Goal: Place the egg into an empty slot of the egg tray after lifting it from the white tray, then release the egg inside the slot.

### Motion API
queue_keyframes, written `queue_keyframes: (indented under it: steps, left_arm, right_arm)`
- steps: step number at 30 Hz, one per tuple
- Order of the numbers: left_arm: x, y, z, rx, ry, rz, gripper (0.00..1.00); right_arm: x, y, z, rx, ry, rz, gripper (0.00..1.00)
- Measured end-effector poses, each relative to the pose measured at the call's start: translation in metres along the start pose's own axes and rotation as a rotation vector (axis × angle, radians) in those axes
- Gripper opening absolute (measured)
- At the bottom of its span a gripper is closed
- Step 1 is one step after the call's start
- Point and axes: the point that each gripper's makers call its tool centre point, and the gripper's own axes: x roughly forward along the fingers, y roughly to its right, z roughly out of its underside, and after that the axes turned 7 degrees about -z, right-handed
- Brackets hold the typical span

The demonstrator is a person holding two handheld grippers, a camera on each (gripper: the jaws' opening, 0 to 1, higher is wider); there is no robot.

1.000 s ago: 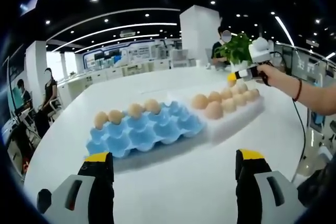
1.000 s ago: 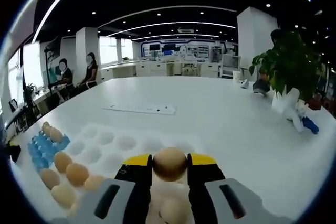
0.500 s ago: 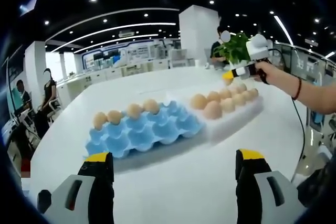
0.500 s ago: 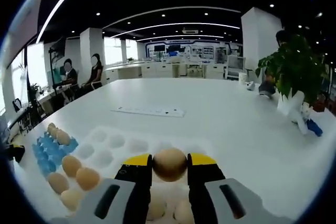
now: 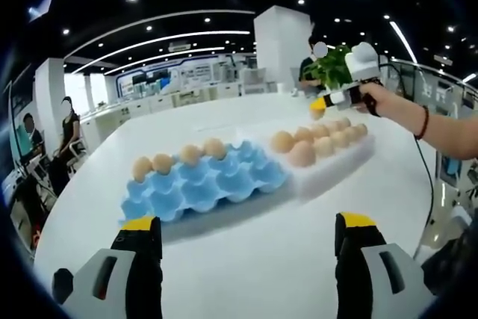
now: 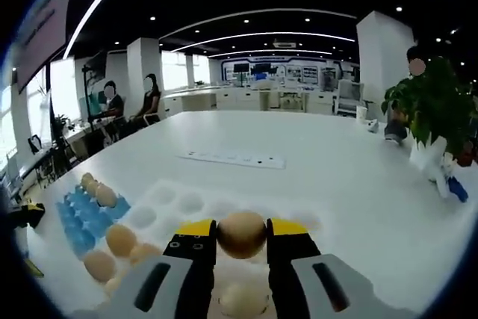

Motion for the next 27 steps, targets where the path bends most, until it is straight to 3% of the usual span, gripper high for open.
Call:
queue_keyframes:
  steps: [5,27]
  left_arm:
    - [0.001,0.000,-0.001,-0.024,0.015,0.007,0.98]
    - [-0.002,-0.005,0.005,-0.030,0.012,0.004,0.98]
  right_arm:
    - [-0.001,-0.023,0.001,-0.004,0.003,-0.028,0.27]
    - [0.017,-0.083,-0.007,-0.028,0.000,-0.131,0.27]
